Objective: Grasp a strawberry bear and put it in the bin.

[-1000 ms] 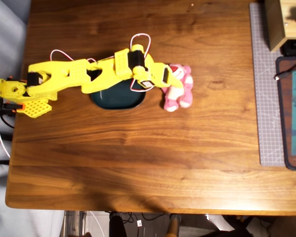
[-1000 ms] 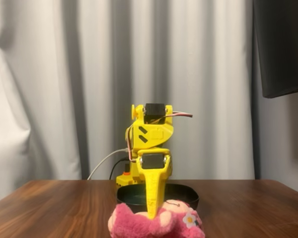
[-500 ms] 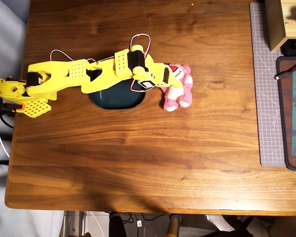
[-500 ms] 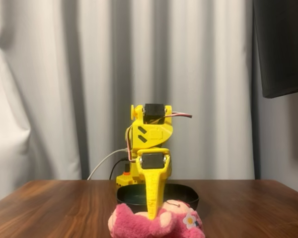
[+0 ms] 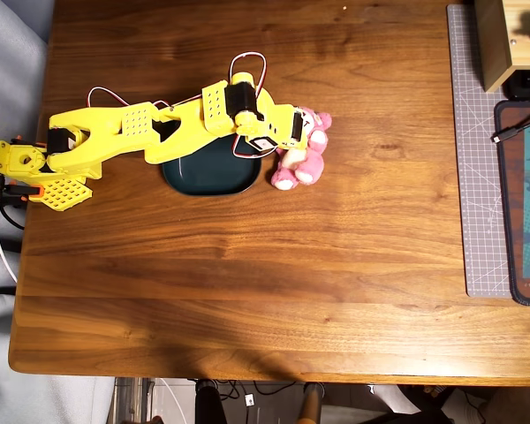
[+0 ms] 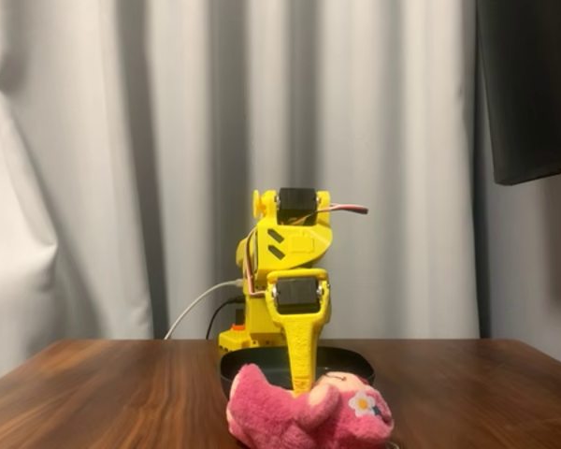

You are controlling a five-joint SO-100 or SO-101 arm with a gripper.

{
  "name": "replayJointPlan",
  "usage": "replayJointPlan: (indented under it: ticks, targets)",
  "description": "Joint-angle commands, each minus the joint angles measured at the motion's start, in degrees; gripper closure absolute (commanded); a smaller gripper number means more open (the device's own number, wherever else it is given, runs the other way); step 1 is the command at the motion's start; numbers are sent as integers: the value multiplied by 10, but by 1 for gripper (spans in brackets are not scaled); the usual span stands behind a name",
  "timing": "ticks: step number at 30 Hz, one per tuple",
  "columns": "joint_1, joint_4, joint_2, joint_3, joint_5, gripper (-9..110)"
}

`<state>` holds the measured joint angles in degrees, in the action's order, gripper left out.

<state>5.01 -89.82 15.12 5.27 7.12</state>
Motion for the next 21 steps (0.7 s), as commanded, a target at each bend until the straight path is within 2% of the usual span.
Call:
replayJointPlan:
  ticks: [1,12,21]
  targets:
    - [16,-17,1,30,2,102]
    - [24,-45,7,28,2,102]
    - [16,-57,104,28,4,102]
